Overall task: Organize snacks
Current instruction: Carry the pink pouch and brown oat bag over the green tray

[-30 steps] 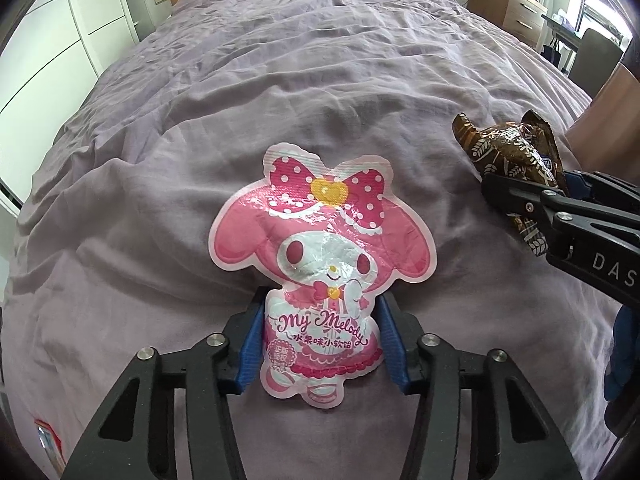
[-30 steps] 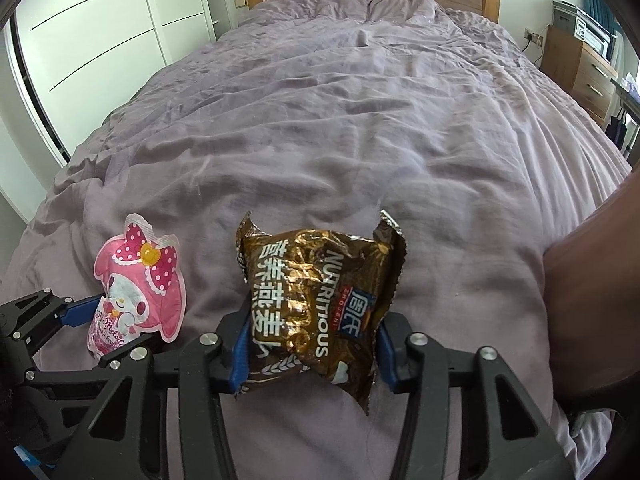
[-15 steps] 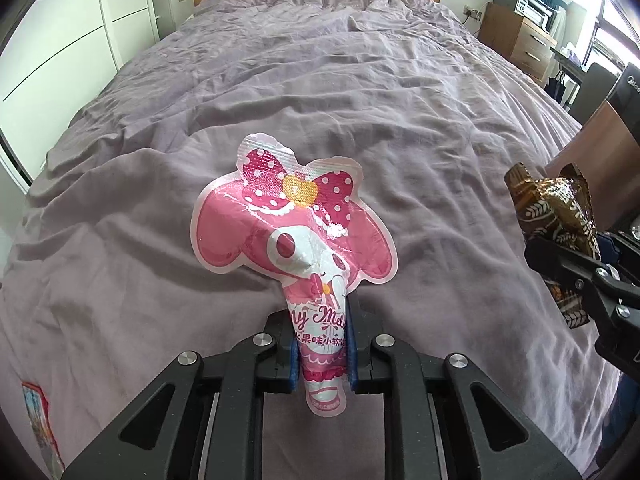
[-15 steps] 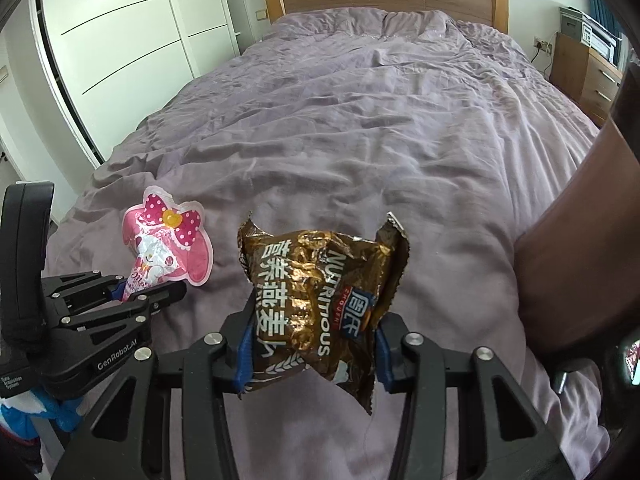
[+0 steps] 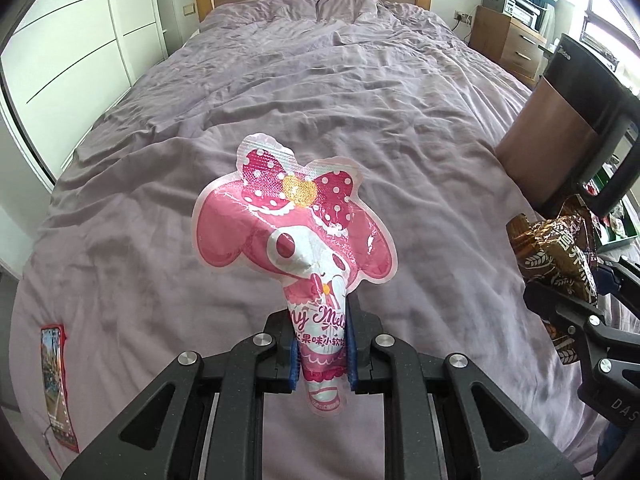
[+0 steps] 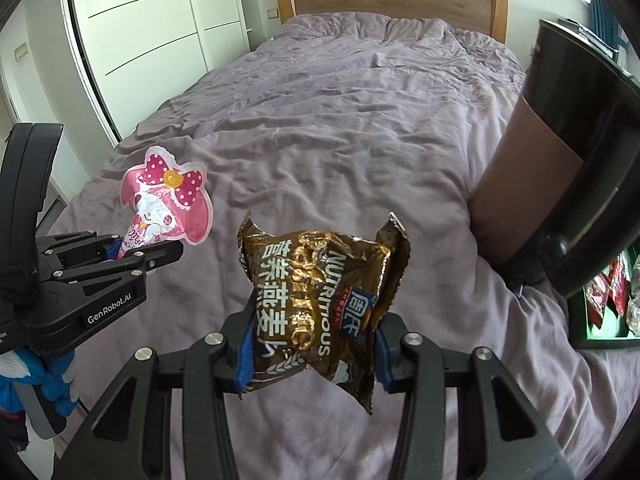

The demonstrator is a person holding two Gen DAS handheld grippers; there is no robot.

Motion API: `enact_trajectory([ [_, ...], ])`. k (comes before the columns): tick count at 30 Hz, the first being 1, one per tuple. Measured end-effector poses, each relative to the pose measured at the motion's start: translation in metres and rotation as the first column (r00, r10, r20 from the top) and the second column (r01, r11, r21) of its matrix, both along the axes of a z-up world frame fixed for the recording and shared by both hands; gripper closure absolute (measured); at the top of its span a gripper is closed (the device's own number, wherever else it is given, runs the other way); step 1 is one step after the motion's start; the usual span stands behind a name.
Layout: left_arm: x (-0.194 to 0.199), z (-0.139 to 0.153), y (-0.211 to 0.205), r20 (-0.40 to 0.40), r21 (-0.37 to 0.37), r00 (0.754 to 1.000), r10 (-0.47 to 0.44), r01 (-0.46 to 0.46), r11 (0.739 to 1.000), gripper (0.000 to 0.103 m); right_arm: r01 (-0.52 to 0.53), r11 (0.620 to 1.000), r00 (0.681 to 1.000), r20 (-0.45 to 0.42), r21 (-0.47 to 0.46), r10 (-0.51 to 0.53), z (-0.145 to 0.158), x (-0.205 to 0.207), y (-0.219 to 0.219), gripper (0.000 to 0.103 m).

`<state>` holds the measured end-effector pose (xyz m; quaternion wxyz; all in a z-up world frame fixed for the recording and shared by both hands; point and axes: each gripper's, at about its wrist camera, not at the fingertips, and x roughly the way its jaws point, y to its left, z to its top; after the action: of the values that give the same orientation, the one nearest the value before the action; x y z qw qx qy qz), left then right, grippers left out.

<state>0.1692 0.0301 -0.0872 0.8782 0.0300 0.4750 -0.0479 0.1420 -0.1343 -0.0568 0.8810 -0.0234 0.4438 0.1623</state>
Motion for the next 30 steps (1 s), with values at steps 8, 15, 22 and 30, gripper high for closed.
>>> enact_trajectory([
  [8,-0.037,0.001,-0.027,-0.017,0.019,0.999,-0.028,0.029,0.999,0.089,0.008,1.000,1.000,-0.007,-0.012,-0.009,0.000,-0.038,-0.019,0.000],
  [15,-0.064,0.006,-0.060,-0.011,0.047,0.997,-0.070,0.070,0.996,0.089,0.044,0.999,0.999,-0.002,-0.003,-0.044,0.001,-0.062,-0.046,0.000],
  [22,-0.083,0.011,-0.097,-0.013,0.068,0.993,-0.121,0.122,0.990,0.089,0.096,0.995,0.995,0.008,0.009,-0.096,0.004,-0.079,-0.082,0.000],
  [30,-0.097,0.020,-0.143,-0.008,0.105,0.982,-0.191,0.190,0.976,0.089,0.163,0.986,0.986,0.028,0.036,-0.164,0.008,-0.097,-0.128,0.000],
])
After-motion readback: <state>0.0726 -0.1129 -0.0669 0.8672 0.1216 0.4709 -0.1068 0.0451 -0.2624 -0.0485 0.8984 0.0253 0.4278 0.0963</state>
